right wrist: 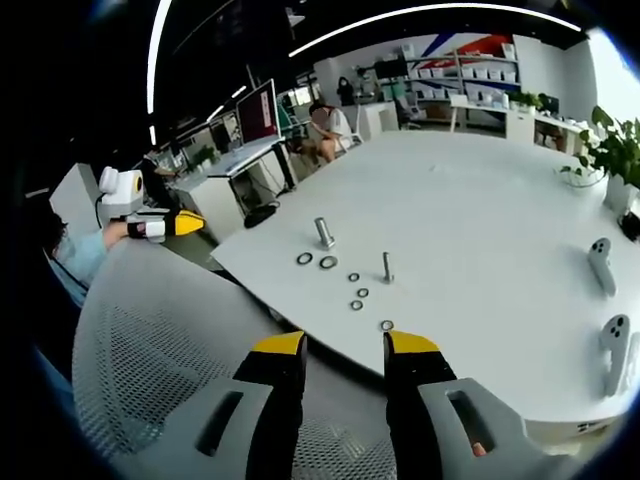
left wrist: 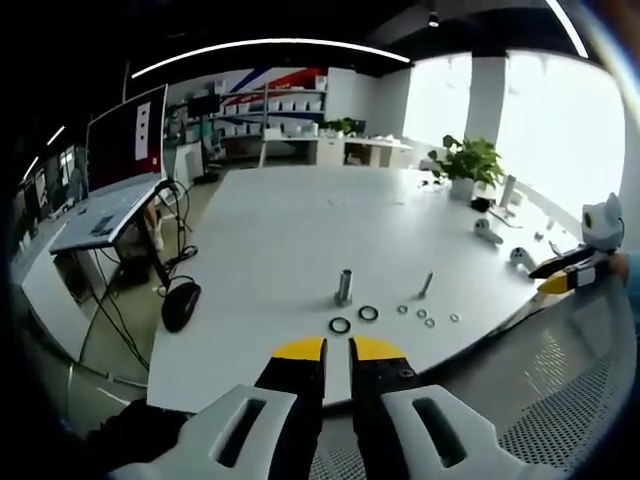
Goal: Place the washer onto the threaded stud by aligning its center hole with the stud, sliding it down to the base, and recovering from edge contact or off-axis alignment until the washer reaches the visible bottom stop.
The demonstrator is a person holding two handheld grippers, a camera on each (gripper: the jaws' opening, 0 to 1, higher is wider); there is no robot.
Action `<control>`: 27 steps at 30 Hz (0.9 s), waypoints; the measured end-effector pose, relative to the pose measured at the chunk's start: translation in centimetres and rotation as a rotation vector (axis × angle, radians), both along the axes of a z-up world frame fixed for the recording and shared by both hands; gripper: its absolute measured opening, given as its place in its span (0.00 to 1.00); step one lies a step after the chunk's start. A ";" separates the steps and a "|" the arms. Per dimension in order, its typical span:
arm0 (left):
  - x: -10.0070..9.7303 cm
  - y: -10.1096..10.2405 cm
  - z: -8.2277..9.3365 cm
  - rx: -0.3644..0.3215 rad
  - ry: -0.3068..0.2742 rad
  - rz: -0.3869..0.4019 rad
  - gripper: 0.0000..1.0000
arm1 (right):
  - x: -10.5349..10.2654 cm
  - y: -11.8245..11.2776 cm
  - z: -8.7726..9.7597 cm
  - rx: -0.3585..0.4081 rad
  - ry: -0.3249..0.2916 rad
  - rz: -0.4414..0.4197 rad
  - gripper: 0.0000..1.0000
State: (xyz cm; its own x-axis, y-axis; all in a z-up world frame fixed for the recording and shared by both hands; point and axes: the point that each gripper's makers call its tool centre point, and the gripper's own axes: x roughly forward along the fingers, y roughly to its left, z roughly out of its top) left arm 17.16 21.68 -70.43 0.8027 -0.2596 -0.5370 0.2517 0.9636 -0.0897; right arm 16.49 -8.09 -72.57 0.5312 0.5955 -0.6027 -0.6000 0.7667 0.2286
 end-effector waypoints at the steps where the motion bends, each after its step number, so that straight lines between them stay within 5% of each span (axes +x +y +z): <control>1: 0.0 0.0 0.1 -0.003 -0.004 0.003 0.06 | 0.0 0.0 0.0 -0.003 0.001 0.003 0.32; 13: -0.1 -0.4 -0.1 -0.037 0.023 -0.002 0.01 | -0.1 0.1 -0.3 -0.032 0.008 0.035 0.32; 22: 0.0 0.0 -0.1 -0.017 0.020 0.014 0.05 | -0.9 1.3 -0.3 -0.088 -0.011 0.220 0.38; 27: -0.1 -0.2 -0.2 -0.034 0.029 0.010 0.03 | -1.9 2.2 -0.3 -0.101 0.027 0.407 0.38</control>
